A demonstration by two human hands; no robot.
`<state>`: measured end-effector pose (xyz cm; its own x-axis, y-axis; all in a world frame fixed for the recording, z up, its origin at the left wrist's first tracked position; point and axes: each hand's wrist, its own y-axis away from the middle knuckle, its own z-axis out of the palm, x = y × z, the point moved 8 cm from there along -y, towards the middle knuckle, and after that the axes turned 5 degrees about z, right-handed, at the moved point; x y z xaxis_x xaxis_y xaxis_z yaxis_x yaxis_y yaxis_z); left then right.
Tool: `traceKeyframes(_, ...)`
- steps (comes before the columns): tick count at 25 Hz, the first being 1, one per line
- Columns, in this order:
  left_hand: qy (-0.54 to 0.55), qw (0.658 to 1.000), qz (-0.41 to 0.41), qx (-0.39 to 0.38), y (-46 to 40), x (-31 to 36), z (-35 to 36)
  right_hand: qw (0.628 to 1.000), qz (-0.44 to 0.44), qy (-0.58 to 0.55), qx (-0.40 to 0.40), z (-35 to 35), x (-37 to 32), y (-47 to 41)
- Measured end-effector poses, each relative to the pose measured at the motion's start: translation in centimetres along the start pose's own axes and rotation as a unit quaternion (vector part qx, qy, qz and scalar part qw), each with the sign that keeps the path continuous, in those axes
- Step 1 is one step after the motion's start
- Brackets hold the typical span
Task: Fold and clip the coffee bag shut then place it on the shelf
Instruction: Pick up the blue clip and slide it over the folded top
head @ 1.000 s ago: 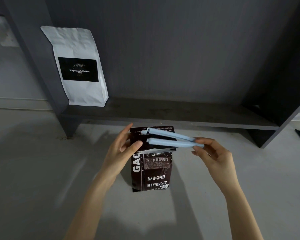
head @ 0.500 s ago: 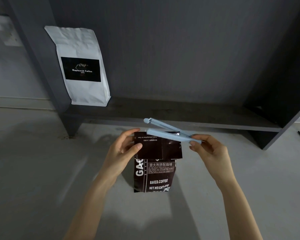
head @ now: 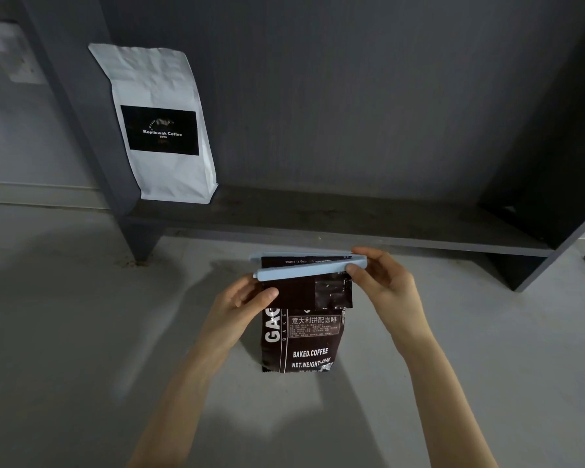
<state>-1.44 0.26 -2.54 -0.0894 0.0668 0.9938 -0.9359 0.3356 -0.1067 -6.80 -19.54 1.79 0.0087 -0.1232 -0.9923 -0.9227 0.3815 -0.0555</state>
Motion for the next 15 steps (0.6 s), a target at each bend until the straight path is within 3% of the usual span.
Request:
traceKeyframes(7, -0.001, 1.0, 0.012, 0.007, 0.0, 0.2, 0.1, 0.996, 0.011, -0.082, 0.012, 0.4, 0.7, 0.7)
traceKeyframes(15, 0.004, 0.999, 0.003, 0.043, 0.2, 0.0, -0.3, 0.994, 0.017, -0.101, 0.021, 1.1, 1.0, 0.8)
